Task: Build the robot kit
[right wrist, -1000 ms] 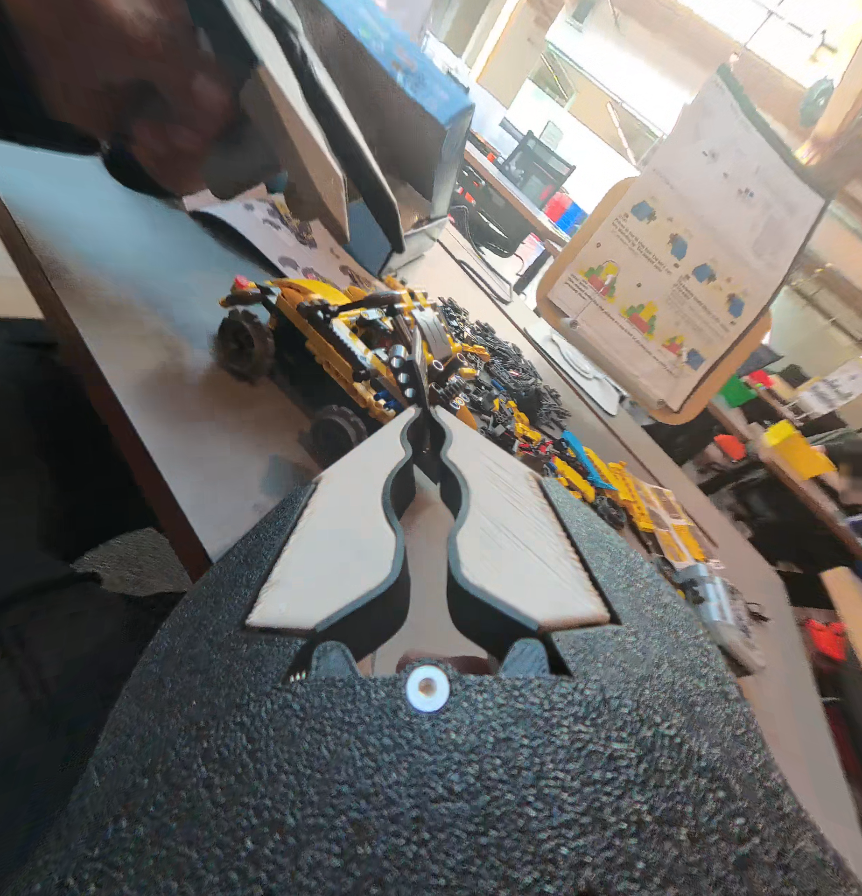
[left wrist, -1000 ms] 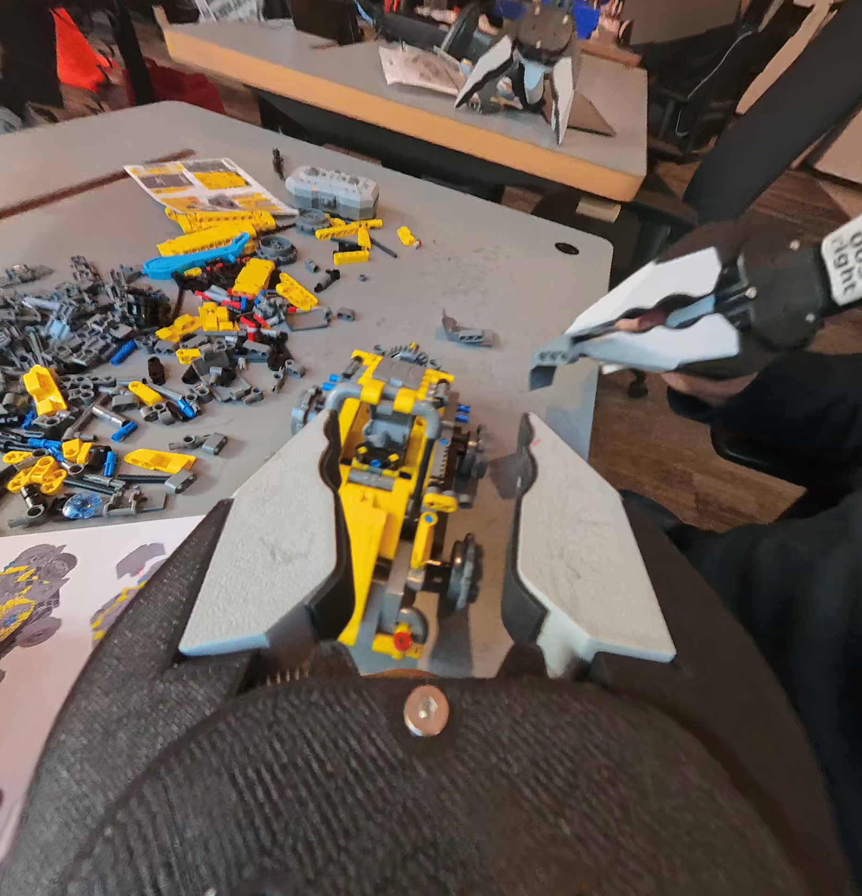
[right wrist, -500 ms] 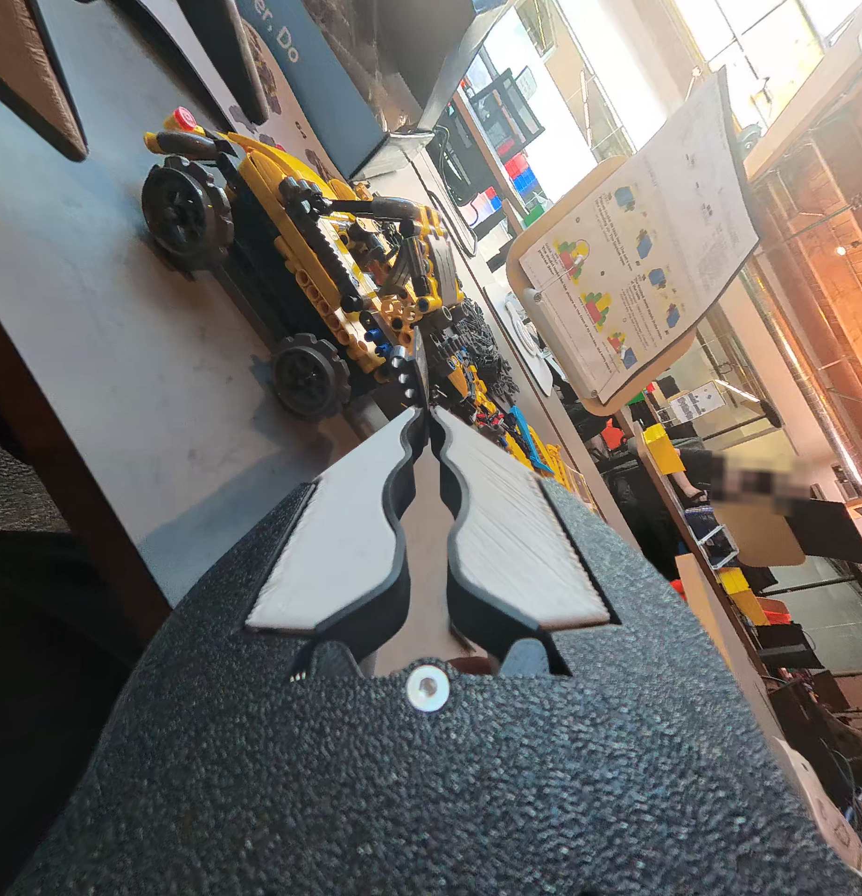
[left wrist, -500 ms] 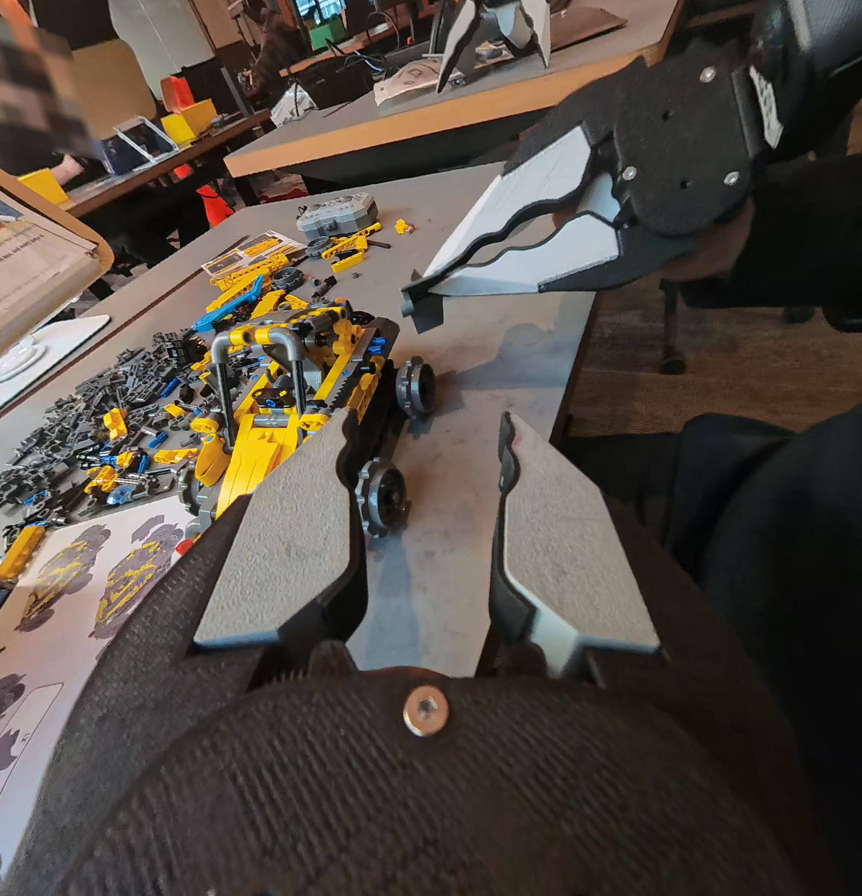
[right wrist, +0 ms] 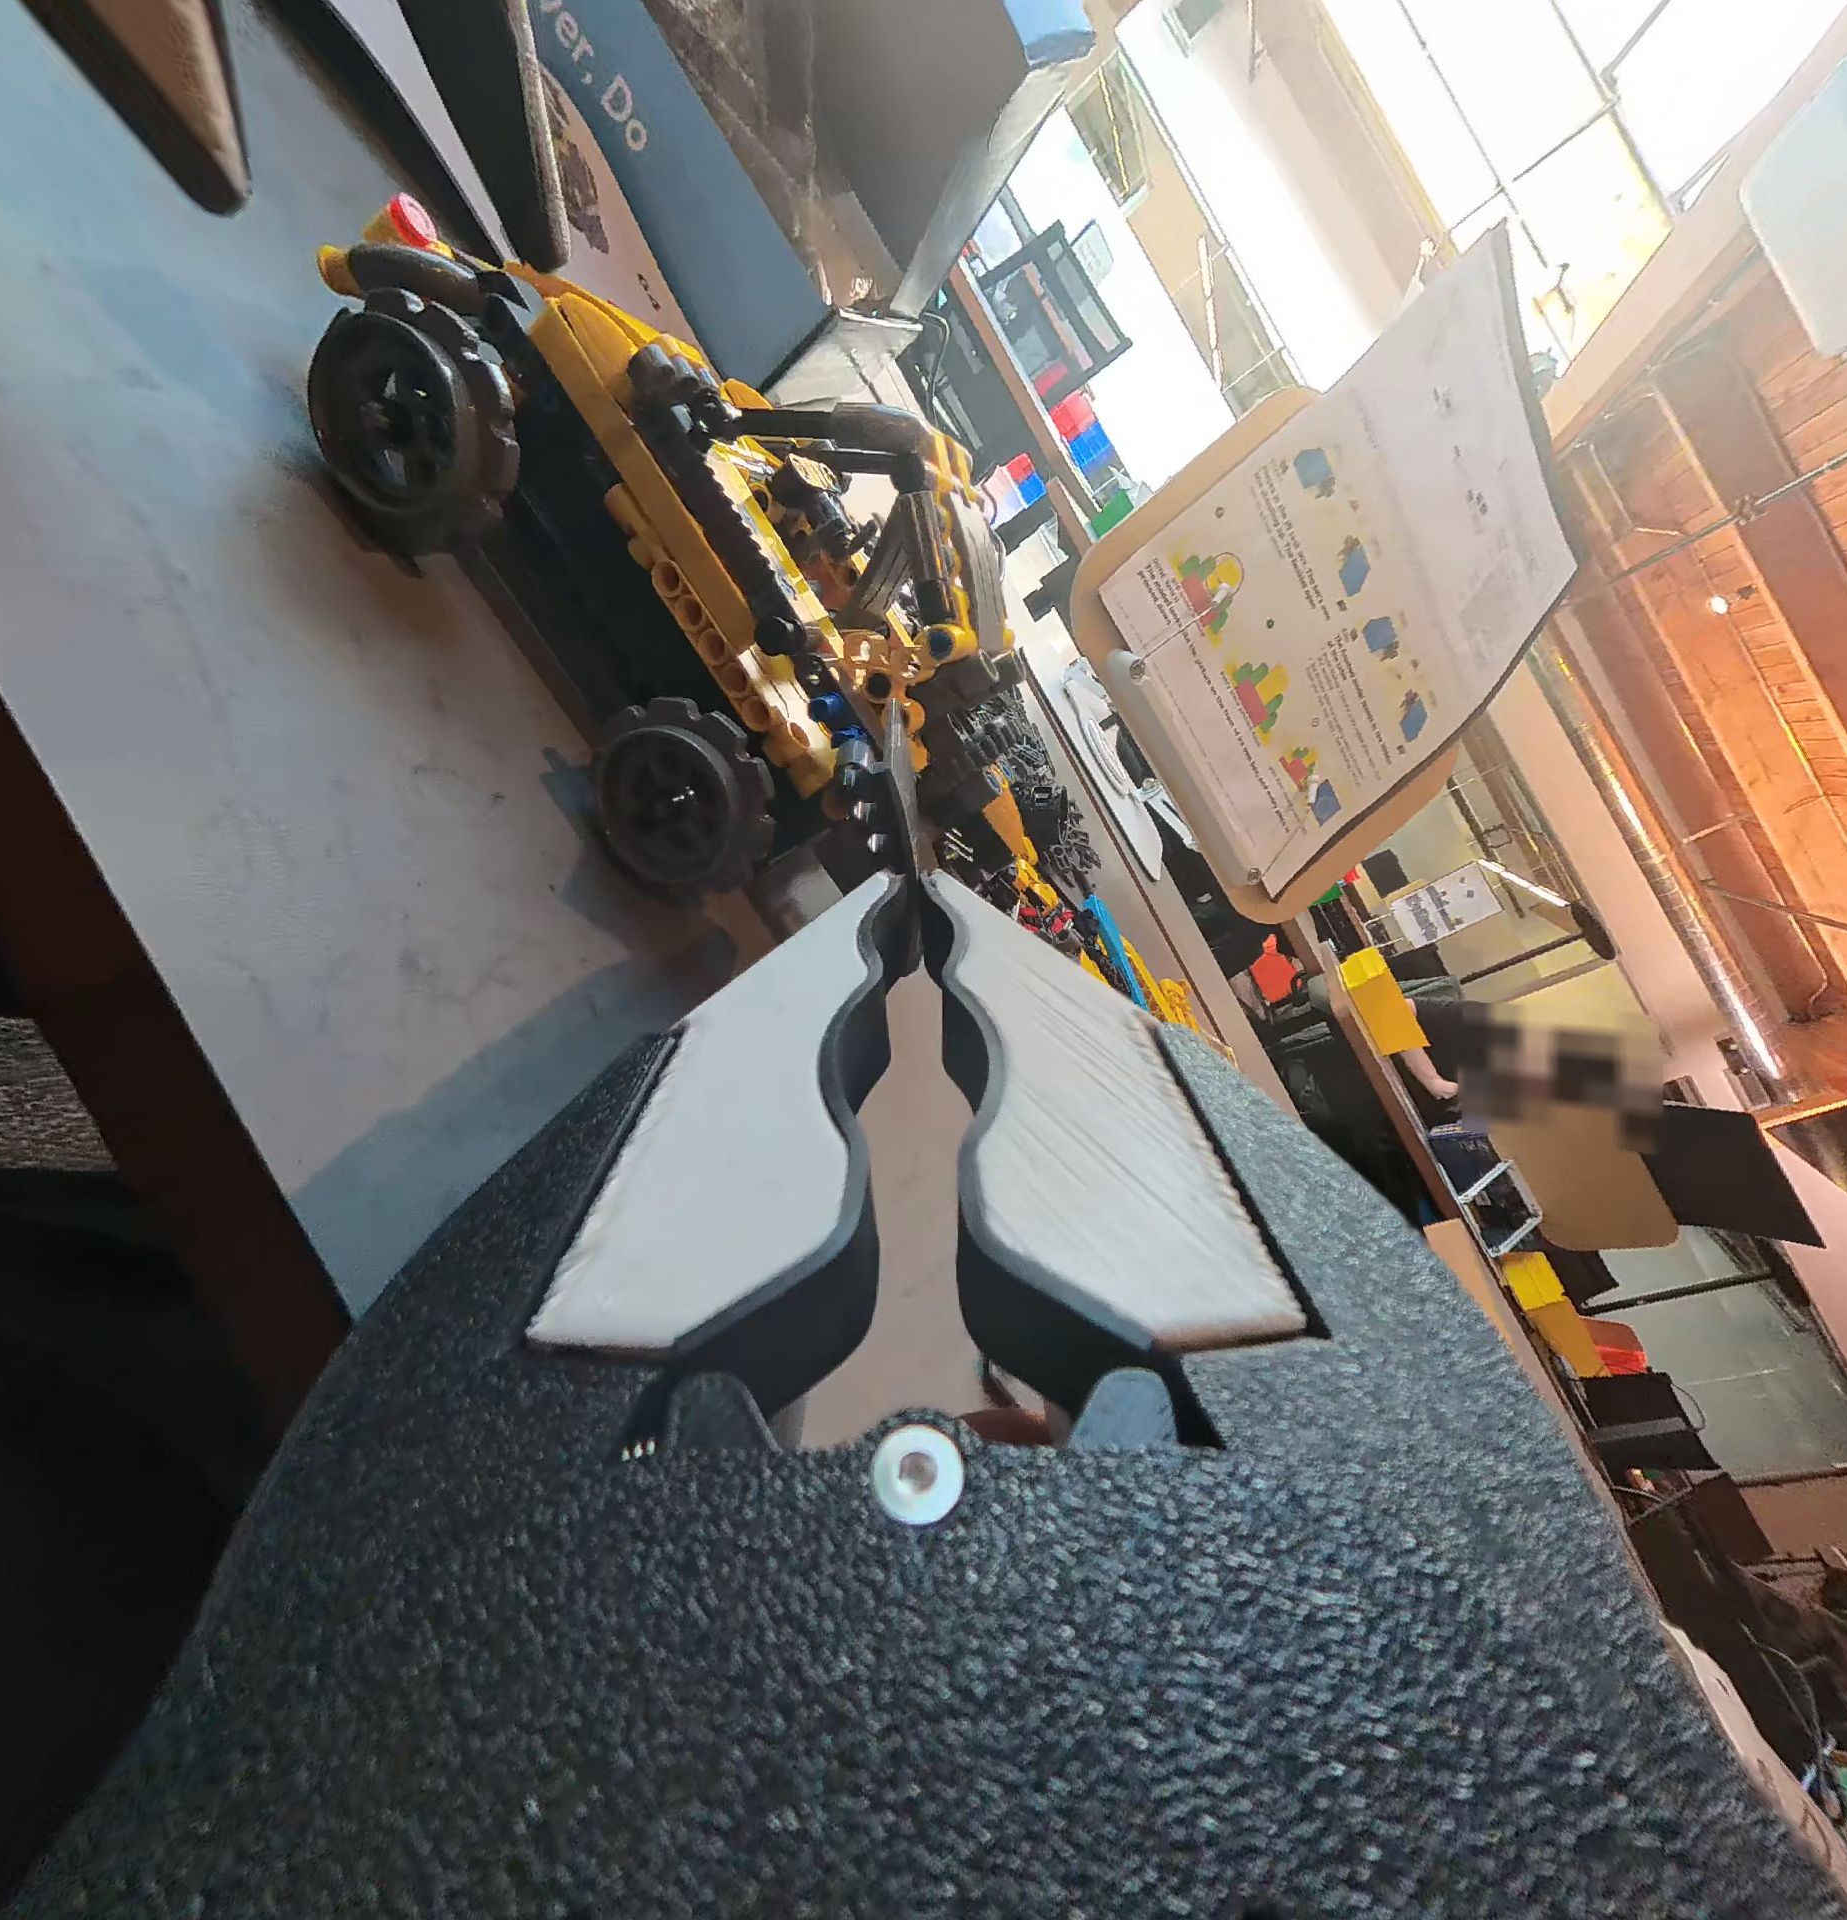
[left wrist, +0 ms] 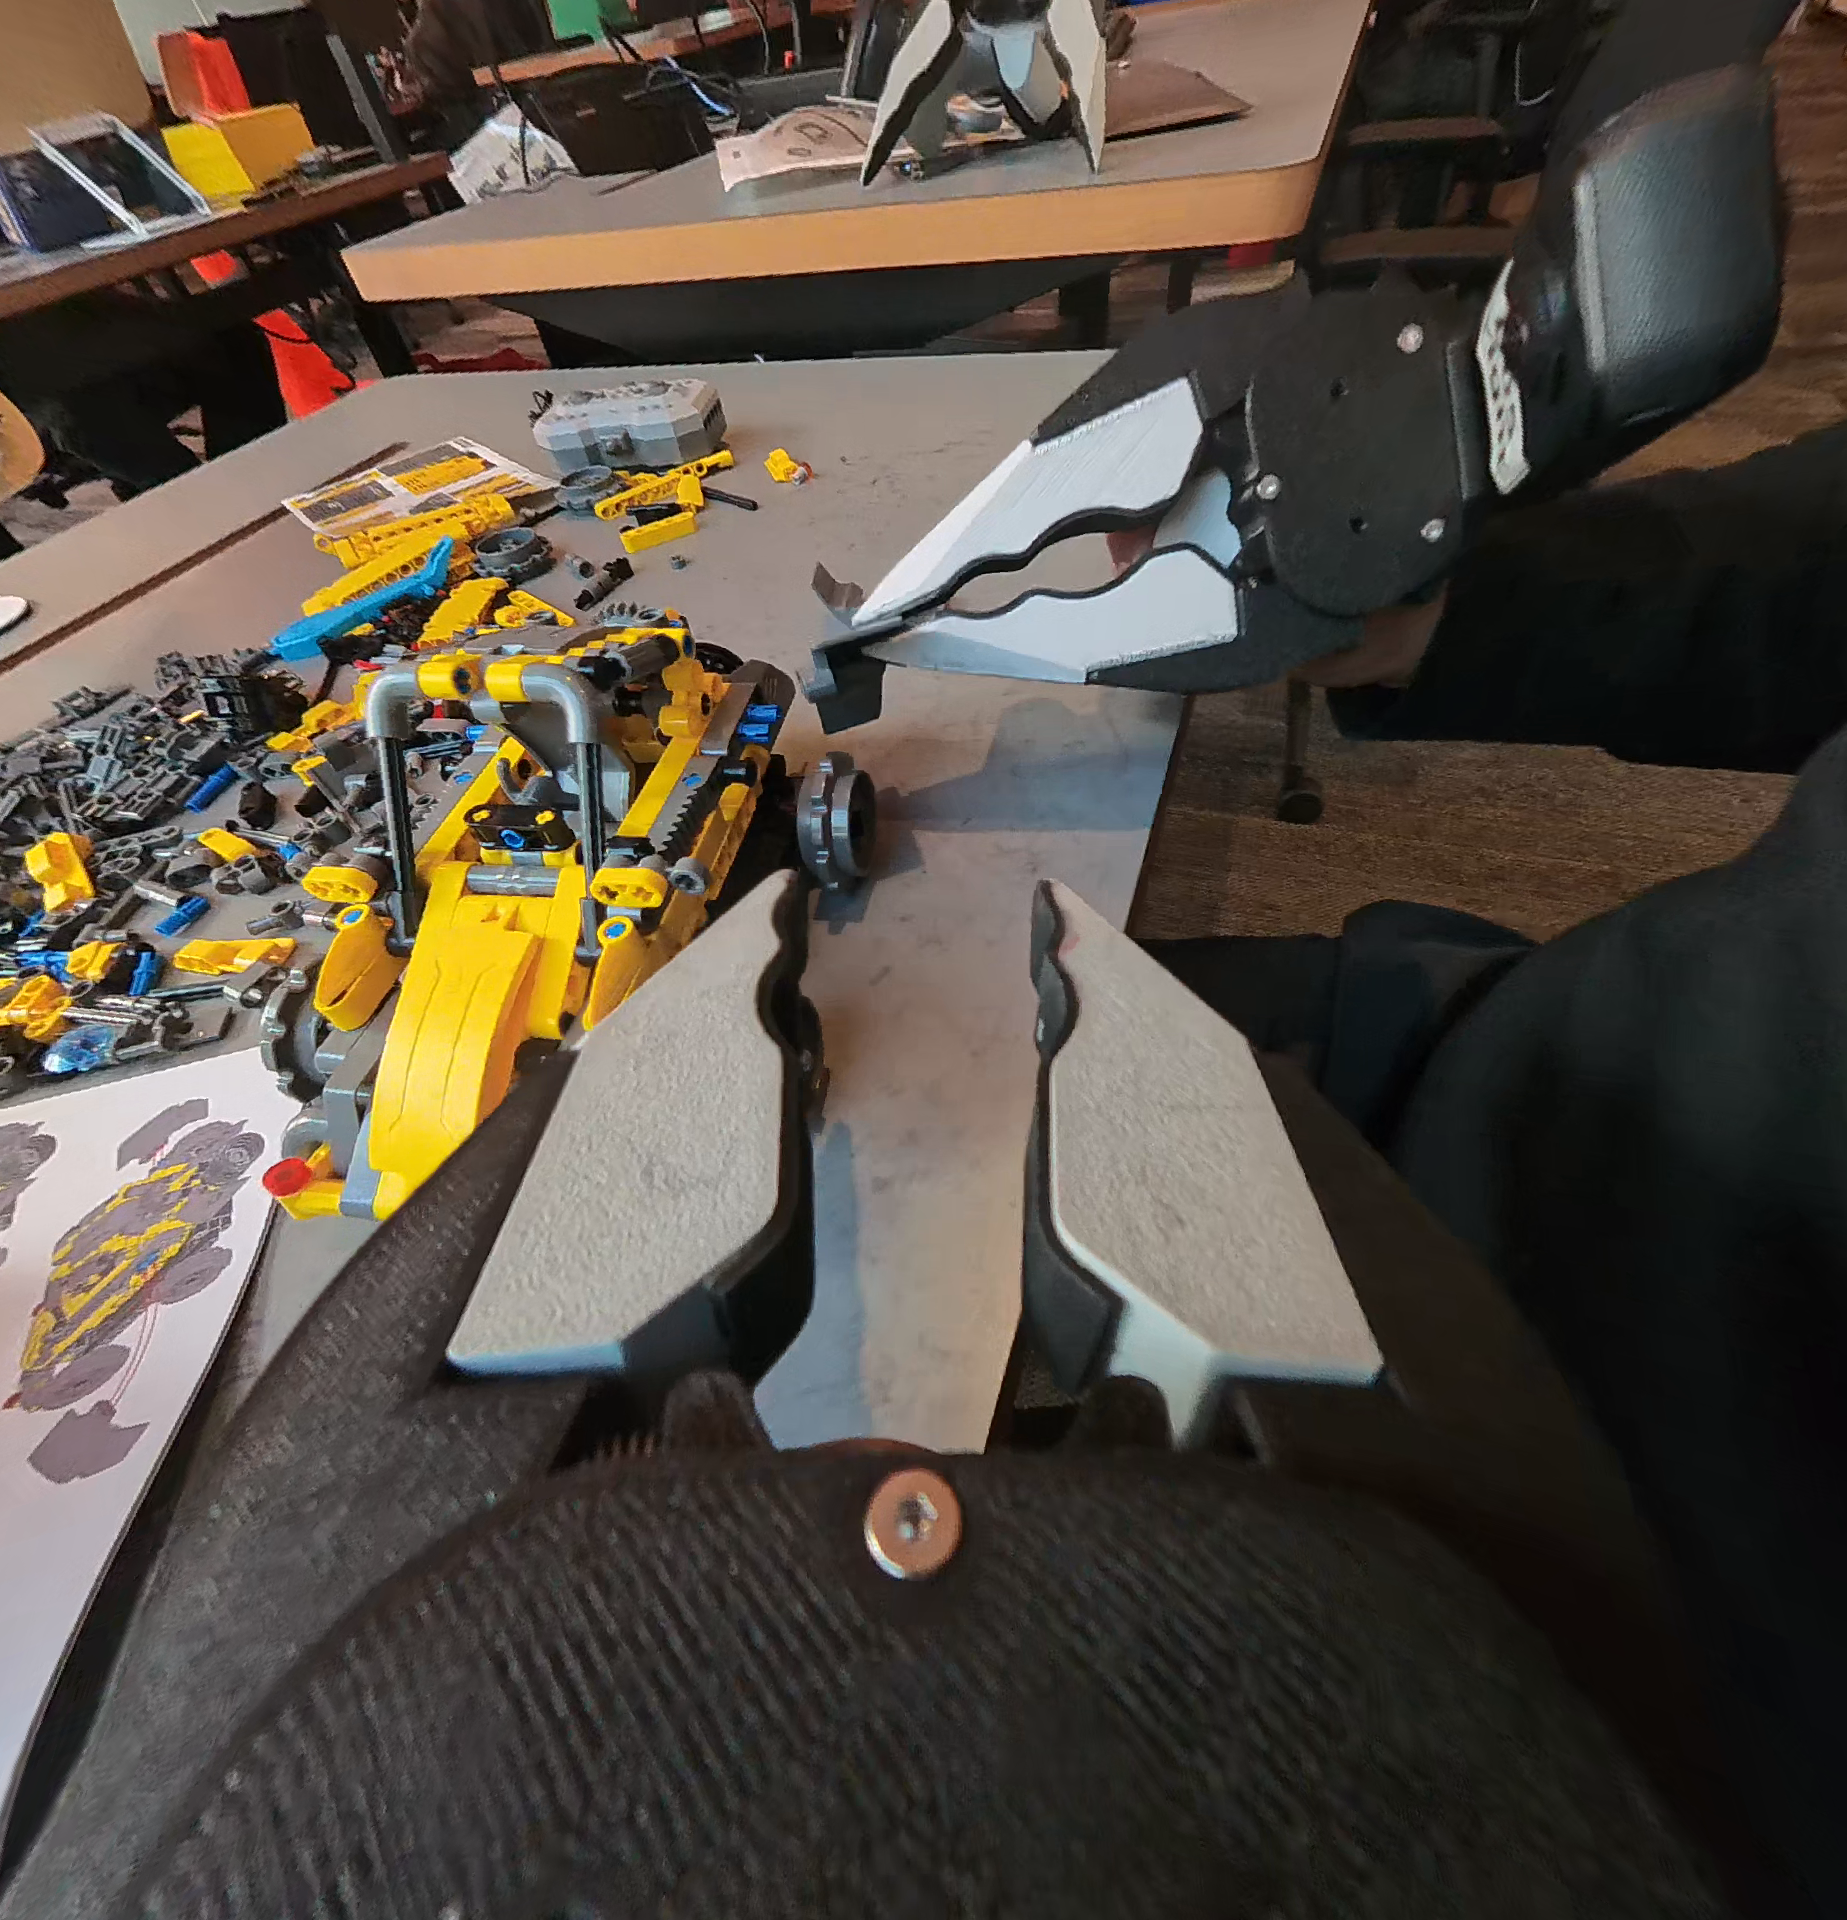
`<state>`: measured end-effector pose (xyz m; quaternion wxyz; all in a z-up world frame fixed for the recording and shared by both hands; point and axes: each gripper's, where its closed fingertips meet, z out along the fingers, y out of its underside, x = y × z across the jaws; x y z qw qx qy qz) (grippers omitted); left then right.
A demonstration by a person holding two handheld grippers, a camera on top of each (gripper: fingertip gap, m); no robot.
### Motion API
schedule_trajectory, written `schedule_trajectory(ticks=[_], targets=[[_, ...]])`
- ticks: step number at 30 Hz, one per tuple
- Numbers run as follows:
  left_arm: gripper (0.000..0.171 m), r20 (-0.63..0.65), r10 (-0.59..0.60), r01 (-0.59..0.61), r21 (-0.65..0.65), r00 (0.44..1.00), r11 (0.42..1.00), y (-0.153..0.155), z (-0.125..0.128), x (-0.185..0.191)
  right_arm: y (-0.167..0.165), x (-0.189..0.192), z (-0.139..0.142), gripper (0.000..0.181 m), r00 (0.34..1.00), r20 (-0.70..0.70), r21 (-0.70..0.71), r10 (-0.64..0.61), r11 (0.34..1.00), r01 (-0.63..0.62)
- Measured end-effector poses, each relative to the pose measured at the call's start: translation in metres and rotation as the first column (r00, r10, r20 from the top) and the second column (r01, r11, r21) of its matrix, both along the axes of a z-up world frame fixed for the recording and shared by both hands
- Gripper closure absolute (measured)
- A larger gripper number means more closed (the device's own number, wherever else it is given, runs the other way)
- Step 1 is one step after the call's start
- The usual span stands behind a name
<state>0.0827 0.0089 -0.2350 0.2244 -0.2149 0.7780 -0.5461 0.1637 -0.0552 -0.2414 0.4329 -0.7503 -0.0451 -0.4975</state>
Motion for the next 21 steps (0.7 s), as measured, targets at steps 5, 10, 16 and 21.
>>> schedule_trajectory(ticks=[5, 10, 16, 21], targets=[[0.134, -0.03, -0.018, 0.018, -0.004, 0.999, 1.0, -0.005, -0.004, -0.001, 0.001, 0.0, 0.001, 0.181, 1.0, 0.022, 0.007, 0.008, 1.0, -0.008], [0.134, -0.019, -0.03, 0.031, 0.028, 0.999, 0.999, -0.011, -0.011, -0.004, 0.0, 0.0, 0.004, 0.181, 0.999, 0.034, 0.024, 0.013, 1.0, -0.014], [0.133, -0.029, -0.028, 0.029, 0.009, 0.999, 1.0, -0.01, -0.009, -0.004, 0.001, -0.001, 0.004, 0.181, 0.999, 0.041, 0.024, 0.017, 1.0, -0.018], [0.133, -0.053, -0.027, 0.026, -0.026, 0.998, 0.999, -0.008, -0.007, -0.002, 0.001, -0.002, 0.003, 0.181, 0.999, 0.041, 0.018, 0.02, 1.0, -0.021]])
